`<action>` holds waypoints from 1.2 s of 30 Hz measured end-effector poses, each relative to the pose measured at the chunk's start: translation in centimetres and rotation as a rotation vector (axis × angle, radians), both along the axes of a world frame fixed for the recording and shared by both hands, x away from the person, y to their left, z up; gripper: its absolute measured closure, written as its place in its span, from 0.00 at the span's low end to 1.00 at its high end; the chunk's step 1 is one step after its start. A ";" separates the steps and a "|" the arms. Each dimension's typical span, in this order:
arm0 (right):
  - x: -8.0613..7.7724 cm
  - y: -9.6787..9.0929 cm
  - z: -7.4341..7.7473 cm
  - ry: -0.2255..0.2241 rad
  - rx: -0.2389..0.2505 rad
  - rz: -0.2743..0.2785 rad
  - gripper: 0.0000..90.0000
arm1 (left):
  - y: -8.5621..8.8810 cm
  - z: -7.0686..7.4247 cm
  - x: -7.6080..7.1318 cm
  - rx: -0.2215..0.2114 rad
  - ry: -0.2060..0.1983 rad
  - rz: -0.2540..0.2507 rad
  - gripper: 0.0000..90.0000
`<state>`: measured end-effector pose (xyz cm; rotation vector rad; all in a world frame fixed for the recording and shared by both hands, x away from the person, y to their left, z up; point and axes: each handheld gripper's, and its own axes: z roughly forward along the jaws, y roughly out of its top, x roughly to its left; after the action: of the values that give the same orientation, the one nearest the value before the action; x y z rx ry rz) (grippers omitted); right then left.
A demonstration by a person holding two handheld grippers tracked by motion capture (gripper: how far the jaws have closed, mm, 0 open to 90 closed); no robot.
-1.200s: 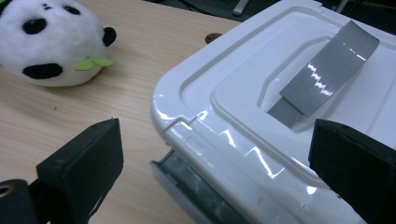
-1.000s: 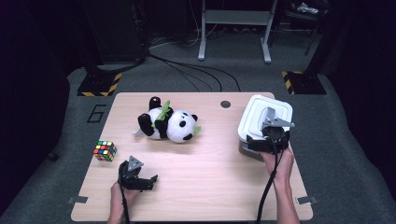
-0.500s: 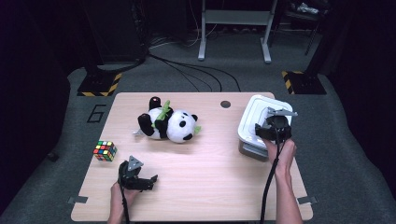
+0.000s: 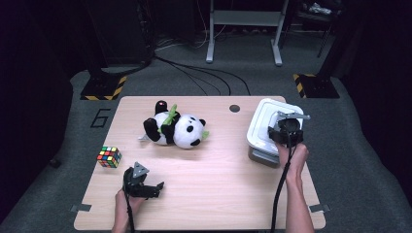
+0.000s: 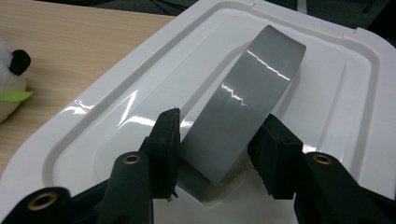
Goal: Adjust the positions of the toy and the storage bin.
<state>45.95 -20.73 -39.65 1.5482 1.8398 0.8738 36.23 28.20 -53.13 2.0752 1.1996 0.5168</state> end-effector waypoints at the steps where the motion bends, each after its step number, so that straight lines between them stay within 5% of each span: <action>1: 0.0 0.0 0.0 0.006 0.008 0.001 0.61 | 0.0 0.0 0.0 -0.001 0.000 0.000 0.02; 15: 0.3 -1.4 0.5 0.074 0.088 0.216 0.65 | 0.0 0.0 0.0 0.000 0.002 -0.001 0.02; 19: 0.5 -0.7 0.7 0.078 0.048 0.181 0.60 | 0.0 0.0 0.0 -0.003 0.000 0.000 0.02; 23: 1.0 -0.2 1.2 0.033 0.032 0.113 0.50 | 0.0 0.0 0.0 0.000 0.001 0.001 0.02; 30: 2.1 1.3 2.4 -0.011 -0.091 0.023 0.62 | 0.0 0.0 0.0 0.000 0.001 0.000 0.02; 36: 2.3 1.4 2.4 -0.018 -0.109 0.019 0.66 | 0.0 0.0 0.0 0.001 0.001 0.000 0.02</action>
<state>48.29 -19.35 -37.22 1.4532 1.8608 0.7798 36.22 28.22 -53.12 2.0766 1.1997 0.5166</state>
